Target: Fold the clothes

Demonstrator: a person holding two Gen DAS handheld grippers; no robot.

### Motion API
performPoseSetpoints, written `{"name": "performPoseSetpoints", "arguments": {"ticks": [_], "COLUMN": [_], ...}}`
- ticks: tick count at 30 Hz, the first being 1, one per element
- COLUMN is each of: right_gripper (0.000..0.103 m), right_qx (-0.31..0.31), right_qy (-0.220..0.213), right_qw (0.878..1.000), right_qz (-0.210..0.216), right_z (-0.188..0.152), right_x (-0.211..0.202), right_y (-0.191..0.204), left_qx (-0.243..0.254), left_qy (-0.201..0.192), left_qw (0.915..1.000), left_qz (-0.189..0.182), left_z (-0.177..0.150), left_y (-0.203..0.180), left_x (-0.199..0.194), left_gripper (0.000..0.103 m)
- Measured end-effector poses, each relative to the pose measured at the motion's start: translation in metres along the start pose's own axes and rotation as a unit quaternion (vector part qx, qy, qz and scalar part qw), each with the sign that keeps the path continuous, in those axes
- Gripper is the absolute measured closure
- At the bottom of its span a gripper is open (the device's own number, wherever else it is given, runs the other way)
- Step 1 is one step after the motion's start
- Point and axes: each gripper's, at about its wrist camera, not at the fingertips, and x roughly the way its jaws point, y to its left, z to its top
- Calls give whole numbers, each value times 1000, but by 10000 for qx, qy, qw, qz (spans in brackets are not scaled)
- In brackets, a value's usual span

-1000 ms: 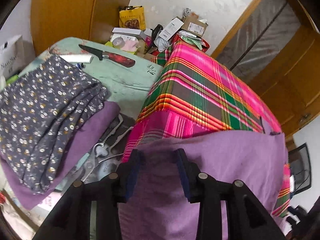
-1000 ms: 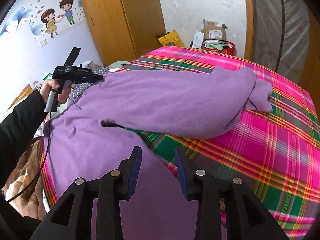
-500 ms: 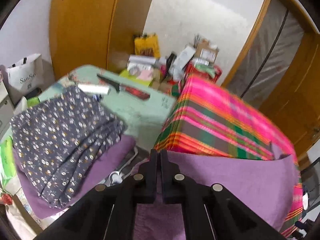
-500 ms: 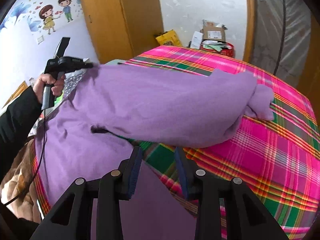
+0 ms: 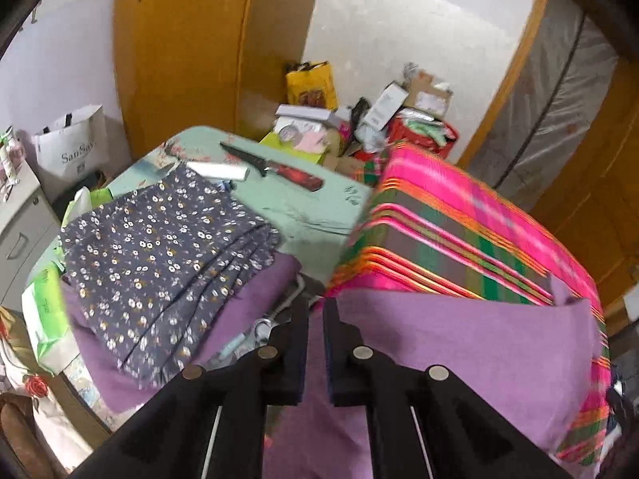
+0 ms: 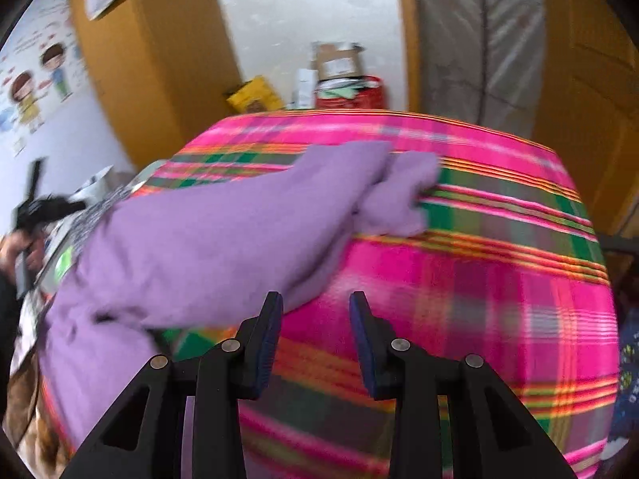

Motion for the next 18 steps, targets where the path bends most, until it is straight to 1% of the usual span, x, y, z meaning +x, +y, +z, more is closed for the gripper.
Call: {"name": "performPoseSetpoints", "arguments": {"ticks": [2,6,8,10,13,15,18], "right_gripper": [67,67,67,67,67,67,67], "right_qx": [62,165,263,266,199,94,-94], "right_qy": [-53,-96,-21,6,38,75,84], "right_qw": [9999,9994,9993,9993,9997,9998,9996], "right_qz": [-93,-303,-270,-255,-165,-143,-239], "right_z": [11,31,37,40,44,46,47], "right_x": [10,37,53,64,74,81,86], "right_y": [-14,-35,-44,-47,-49,-48,-45], "left_qx": [140,538,764,1007,1206,1203,1119], "left_qy": [-67,-197,-185,-177,-195,-111,121], "left_qw": [9996,9950,9922,9893,9863,9848,9824], "left_qz": [-248,-816,-968,-1038,-1107,-1245,-1489], "left_z": [-12,-52,-74,-94,-119,-137,-157], "left_y": [-15,-59,-80,-100,-120,-131,-141], "left_x": [-20,-57,-67,-73,-77,-75,-68], "left_gripper": [95,95,95,95,95,95,95]}}
